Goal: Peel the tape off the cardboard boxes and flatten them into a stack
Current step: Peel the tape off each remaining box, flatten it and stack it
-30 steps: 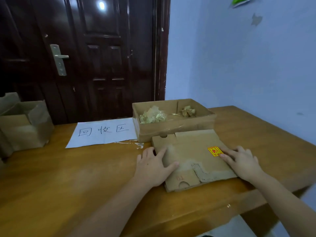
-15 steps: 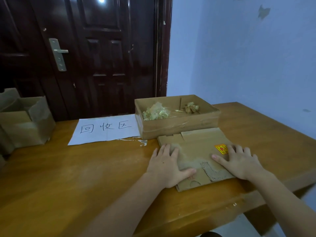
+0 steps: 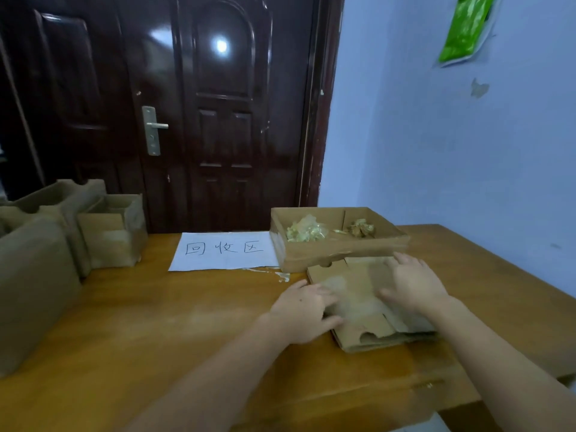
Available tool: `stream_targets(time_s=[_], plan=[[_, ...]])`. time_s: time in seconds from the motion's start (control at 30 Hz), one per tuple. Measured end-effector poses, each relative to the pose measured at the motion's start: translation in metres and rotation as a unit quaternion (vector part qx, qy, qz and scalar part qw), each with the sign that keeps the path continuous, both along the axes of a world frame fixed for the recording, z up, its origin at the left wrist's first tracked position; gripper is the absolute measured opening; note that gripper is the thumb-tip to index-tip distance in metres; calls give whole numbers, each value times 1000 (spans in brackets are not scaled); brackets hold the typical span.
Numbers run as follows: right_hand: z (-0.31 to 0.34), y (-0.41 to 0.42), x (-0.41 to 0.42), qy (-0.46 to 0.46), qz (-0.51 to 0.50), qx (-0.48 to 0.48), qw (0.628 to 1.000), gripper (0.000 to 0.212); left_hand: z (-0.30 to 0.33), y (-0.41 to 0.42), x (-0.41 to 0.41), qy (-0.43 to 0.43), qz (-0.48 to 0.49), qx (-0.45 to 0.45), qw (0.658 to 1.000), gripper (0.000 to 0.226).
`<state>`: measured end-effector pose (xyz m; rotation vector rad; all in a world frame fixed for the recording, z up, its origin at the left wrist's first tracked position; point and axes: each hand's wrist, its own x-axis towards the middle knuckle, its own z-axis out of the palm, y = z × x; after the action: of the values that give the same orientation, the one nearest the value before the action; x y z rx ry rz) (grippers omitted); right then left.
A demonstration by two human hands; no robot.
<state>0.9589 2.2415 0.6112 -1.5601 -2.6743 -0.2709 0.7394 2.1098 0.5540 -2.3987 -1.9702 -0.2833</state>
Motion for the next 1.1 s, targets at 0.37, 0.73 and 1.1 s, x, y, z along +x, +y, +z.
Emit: stream_targets(time_s=[0.37,0.73,1.1], plan=[[20,-124,-226,107,346,-100,927,66,64,-158,-160,57,232,72,968,65],[35,-260,-409,135,539,-94,826,75,90,-317,-263,129,399,112,901,73],[15,-308,-455,81,570,-150,804,58,77,-369,-305,150,435,64,886,86]])
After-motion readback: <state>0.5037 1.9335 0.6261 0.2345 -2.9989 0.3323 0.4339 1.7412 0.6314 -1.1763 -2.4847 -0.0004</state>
